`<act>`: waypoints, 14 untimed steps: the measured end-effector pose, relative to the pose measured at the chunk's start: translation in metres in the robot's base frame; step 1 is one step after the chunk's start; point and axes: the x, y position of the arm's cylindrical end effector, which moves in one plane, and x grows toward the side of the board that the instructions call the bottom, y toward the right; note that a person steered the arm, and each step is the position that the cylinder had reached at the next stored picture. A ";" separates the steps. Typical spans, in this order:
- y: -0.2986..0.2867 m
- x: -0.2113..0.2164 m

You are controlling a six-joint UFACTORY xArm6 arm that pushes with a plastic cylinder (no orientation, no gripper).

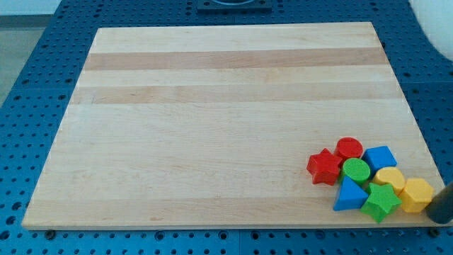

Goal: Place the red star above the blue triangle

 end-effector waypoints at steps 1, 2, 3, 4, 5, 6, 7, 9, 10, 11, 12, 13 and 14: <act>-0.034 0.001; -0.065 0.000; -0.079 0.000; -0.102 -0.006; -0.131 -0.015; -0.151 -0.039; -0.153 -0.075; -0.153 -0.128; -0.155 -0.145; -0.155 -0.143; -0.155 -0.128; -0.155 -0.102; -0.155 -0.076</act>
